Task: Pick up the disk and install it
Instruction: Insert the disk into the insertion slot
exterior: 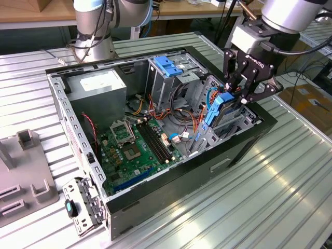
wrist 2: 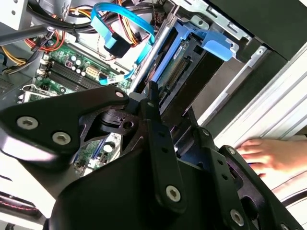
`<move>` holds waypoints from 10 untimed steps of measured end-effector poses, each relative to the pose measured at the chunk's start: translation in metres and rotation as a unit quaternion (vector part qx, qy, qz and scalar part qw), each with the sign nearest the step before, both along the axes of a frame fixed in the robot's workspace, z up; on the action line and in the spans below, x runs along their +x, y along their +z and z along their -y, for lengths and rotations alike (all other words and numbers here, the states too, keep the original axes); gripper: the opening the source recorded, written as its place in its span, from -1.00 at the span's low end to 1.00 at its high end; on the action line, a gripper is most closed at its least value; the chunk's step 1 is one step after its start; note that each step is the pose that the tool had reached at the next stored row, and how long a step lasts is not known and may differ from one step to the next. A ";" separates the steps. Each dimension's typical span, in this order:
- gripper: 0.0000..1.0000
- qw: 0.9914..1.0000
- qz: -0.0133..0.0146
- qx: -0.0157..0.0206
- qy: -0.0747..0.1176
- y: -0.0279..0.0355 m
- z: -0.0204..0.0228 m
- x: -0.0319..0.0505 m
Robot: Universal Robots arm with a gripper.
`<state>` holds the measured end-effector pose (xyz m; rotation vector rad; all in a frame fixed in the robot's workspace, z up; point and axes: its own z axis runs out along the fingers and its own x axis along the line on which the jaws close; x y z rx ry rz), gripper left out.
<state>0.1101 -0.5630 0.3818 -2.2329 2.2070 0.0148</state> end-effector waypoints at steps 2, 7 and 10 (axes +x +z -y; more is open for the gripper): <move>-0.30 1.000 0.000 0.000 0.000 -0.0047 0.0000 0.0000; -0.30 1.000 0.000 0.000 0.000 -0.0166 0.0000 0.0000; -0.30 1.000 0.000 0.000 0.000 -0.0236 0.0000 0.0000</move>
